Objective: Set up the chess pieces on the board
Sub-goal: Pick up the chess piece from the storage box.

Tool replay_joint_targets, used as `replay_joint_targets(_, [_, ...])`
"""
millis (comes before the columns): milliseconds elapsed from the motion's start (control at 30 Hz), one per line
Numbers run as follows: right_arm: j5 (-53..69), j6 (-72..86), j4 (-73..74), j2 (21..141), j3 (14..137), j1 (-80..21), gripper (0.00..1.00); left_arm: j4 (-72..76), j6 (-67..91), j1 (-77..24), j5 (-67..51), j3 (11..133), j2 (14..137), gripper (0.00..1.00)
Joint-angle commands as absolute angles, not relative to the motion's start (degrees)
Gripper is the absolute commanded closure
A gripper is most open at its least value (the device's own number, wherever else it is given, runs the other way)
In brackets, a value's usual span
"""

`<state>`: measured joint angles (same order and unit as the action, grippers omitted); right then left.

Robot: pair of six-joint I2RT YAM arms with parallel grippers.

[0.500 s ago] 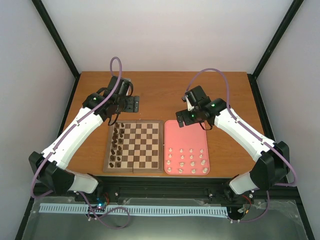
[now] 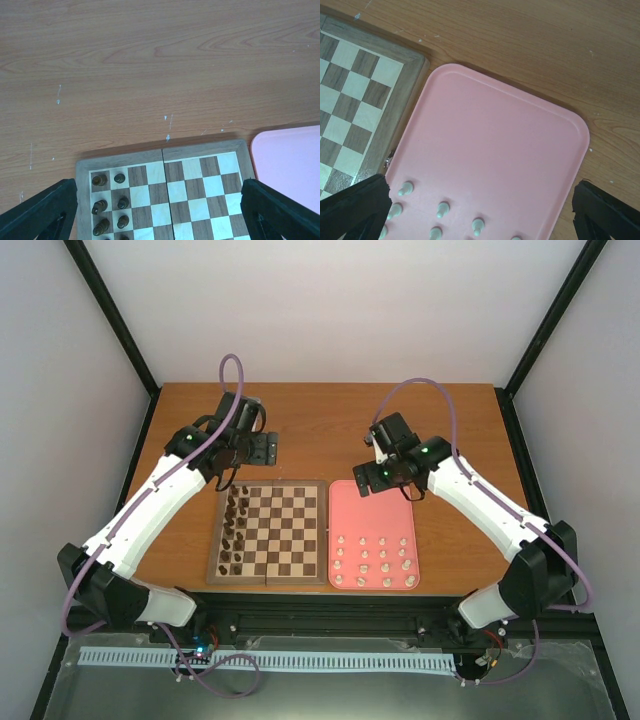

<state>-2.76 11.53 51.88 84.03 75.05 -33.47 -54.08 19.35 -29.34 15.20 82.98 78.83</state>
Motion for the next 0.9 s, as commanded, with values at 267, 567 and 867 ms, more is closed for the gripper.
replay_joint_targets(267, [2.65, 9.1, 52.3, 91.19, 75.15, -36.97, 0.27, -59.68, 19.88, -16.48, 12.38, 82.54, 76.86, 0.0])
replay_joint_targets(567, [5.68, 10.98, 53.49, 97.69, 75.5, -43.38, 0.47, -58.39, 16.89, -12.69, 13.04, 76.22, 76.68, 0.0])
replay_joint_targets(867, [8.1, 11.26, 53.85, 101.91, 74.58, -45.88, 0.6, -57.64, 16.25, -12.57, 12.84, 75.05, 79.85, 0.0])
